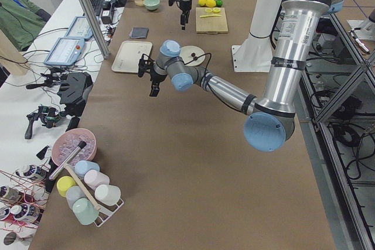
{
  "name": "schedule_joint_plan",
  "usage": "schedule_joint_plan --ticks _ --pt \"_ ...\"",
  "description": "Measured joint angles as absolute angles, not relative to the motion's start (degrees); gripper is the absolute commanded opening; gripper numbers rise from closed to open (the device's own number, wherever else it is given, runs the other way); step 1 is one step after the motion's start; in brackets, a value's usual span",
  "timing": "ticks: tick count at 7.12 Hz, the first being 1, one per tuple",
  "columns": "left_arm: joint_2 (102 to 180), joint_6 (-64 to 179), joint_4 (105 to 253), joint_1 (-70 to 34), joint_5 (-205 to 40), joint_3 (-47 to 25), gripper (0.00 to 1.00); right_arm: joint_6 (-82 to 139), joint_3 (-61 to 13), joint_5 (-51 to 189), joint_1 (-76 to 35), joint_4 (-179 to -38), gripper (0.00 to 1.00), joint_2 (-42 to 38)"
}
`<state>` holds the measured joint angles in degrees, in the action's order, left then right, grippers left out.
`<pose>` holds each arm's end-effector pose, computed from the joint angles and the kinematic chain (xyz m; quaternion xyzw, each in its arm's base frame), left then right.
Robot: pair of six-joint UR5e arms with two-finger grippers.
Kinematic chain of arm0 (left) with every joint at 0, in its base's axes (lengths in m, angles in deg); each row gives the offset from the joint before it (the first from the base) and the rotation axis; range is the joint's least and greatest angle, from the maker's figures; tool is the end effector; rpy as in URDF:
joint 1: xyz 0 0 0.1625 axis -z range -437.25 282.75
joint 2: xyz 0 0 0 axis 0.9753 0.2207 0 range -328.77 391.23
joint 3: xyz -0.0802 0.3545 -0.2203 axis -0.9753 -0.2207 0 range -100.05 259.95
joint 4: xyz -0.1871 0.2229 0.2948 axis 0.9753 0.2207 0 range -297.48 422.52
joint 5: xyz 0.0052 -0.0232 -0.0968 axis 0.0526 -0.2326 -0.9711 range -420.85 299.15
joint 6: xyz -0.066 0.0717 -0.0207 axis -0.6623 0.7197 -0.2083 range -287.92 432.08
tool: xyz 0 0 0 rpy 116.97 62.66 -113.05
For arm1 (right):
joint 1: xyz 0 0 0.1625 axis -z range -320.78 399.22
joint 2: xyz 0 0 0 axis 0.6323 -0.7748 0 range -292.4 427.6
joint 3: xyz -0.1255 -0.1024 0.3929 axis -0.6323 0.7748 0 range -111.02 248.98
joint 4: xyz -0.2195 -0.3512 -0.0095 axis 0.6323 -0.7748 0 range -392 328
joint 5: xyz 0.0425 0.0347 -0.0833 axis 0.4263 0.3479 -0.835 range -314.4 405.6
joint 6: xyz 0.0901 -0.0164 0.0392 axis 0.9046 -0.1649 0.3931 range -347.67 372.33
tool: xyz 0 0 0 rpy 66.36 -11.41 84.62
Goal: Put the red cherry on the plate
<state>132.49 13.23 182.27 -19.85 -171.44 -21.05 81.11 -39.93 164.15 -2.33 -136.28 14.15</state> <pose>0.2302 -0.5423 0.4095 0.1861 0.4211 -0.1245 0.8790 -0.3983 -0.4675 0.1810 -0.0196 -0.4112 0.0747 0.9083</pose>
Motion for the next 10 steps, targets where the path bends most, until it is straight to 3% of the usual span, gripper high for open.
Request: schedule_joint_plan --ticks 3,7,10 --pt "128.5 32.4 178.6 -9.8 -180.1 -20.0 0.98 44.8 -45.9 170.8 -21.2 -148.3 1.00 -0.4" --pt "124.8 63.5 163.0 9.2 -190.8 -19.7 0.98 5.7 -36.4 179.6 -44.8 -148.6 1.00 -15.5" --pt "119.6 68.3 160.6 13.4 -191.3 -18.7 0.98 -1.4 -29.3 179.9 -52.7 -139.4 1.00 -22.9"
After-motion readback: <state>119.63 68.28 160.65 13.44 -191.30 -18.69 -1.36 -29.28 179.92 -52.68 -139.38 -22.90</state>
